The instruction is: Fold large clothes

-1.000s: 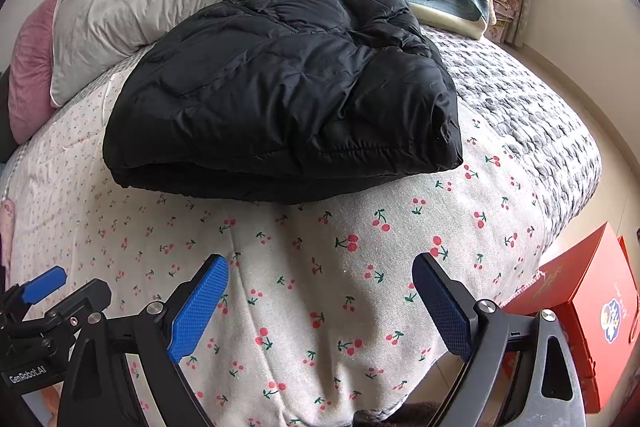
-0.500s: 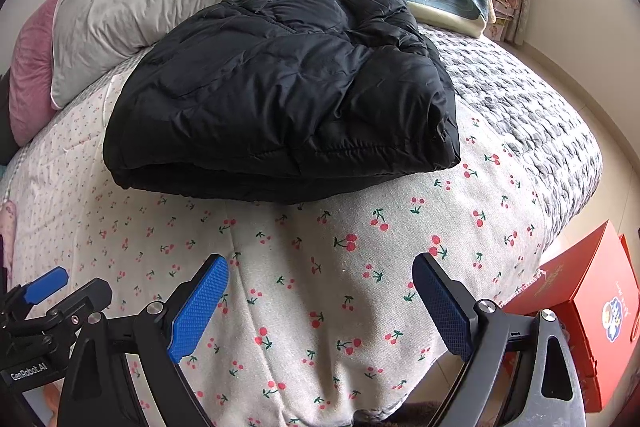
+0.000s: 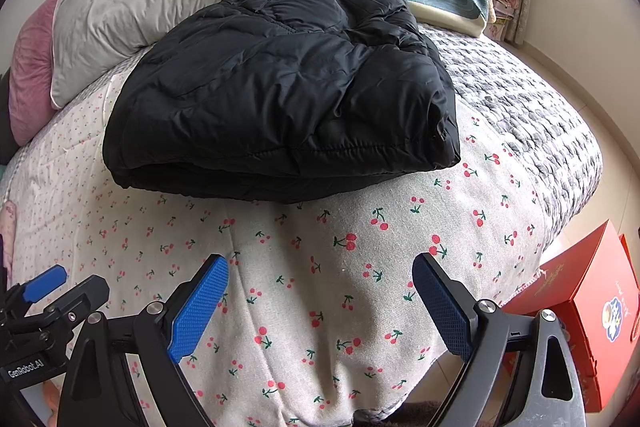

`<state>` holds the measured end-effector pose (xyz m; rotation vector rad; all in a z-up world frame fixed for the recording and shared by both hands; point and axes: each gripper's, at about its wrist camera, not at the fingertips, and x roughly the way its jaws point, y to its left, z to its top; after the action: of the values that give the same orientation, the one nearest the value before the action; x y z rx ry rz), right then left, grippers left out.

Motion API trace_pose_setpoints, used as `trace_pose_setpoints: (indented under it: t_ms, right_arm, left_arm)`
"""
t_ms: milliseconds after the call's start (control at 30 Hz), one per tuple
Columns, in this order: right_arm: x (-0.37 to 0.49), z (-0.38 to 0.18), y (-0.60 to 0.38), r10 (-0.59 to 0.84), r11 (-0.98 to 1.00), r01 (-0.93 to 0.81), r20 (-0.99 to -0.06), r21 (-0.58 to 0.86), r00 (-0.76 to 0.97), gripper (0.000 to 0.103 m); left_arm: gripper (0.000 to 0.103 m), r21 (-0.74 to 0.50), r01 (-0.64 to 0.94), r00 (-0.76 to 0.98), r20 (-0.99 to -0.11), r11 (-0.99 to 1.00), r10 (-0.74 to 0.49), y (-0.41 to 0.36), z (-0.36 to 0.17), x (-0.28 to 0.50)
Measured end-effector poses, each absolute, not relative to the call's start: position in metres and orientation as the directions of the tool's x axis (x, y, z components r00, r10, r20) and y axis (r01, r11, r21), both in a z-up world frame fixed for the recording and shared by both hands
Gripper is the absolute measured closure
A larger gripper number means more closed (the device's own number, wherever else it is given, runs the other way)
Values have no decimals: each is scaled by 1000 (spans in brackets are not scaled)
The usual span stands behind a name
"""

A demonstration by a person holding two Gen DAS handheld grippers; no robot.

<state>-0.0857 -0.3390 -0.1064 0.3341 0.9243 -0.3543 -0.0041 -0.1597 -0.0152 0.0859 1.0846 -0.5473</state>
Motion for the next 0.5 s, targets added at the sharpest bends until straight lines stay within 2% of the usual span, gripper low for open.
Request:
trace_pose_setpoints:
  t_ms: [500]
  right_arm:
    - [-86,-107,-340,-152,892,434,-819,128,554,9]
  left_arm:
    - [1,-166,466,380,-849,869,-366,-161,-11,-7]
